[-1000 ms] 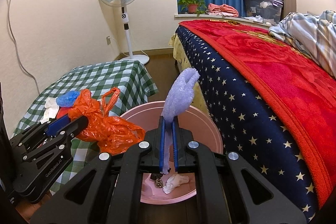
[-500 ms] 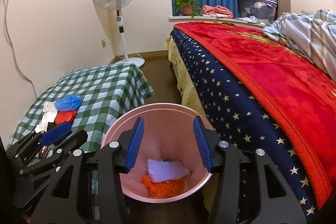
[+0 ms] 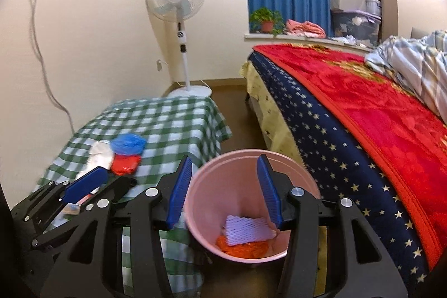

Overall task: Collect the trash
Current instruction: 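Open both grippers to drop the bag and net into the wastebasket, then move both grippers back toward the remaining trash on the bed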

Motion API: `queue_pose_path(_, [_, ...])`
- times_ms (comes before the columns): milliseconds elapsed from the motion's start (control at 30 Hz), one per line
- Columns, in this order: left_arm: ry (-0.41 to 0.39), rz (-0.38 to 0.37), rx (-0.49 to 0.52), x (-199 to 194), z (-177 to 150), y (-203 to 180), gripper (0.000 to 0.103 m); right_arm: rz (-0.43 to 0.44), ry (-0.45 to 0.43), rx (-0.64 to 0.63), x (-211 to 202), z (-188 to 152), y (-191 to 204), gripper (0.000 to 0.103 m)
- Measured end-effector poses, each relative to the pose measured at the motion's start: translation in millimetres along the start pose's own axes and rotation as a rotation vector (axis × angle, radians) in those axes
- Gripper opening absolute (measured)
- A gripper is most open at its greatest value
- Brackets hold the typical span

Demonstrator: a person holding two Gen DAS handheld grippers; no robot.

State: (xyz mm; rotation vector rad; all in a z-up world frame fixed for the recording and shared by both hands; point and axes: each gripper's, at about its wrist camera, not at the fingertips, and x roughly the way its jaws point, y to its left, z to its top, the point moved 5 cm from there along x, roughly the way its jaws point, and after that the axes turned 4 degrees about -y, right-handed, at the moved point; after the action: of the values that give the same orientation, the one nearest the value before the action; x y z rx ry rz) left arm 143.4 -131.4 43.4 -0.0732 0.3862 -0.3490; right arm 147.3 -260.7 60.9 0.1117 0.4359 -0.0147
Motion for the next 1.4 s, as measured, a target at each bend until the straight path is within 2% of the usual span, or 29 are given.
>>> queue_pose_path(100, [-0.027,0.016,-0.013,-19,13,5,0.028,0.010,-0.017,-0.012,-13,3,17,0.049])
queue_pose_path(200, [-0.046,0.022,-0.026,-33,25,9,0.028,0.017,-0.036,-0.009,-25,7,25,0.048])
queue_pose_path(300, [-0.054,0.034,0.023,-46,28,9,0.028,0.017,-0.062,0.009,-39,13,28,0.048])
queue_pose_path(400, [-0.064,0.043,0.031,-60,29,19,0.028,0.019,-0.077,0.017,-49,14,33,0.048])
queue_pose_path(567, [-0.058,0.100,0.037,-78,26,49,0.028,0.042,-0.087,-0.007,-57,17,48,0.048])
queue_pose_path(733, [-0.047,0.167,-0.007,-96,20,84,0.028,0.072,-0.085,0.000,-58,18,64,0.048])
queue_pose_path(1100, [-0.030,0.274,-0.120,-109,-12,150,0.028,0.150,-0.036,-0.057,-27,12,119,0.047])
queue_pose_path(1233, [-0.008,0.305,-0.189,-98,-37,174,0.028,0.170,-0.007,-0.081,-9,6,135,0.047])
queue_pose_path(1400, [0.025,0.314,-0.218,-75,-53,189,0.028,0.169,0.043,-0.098,22,-8,140,0.046])
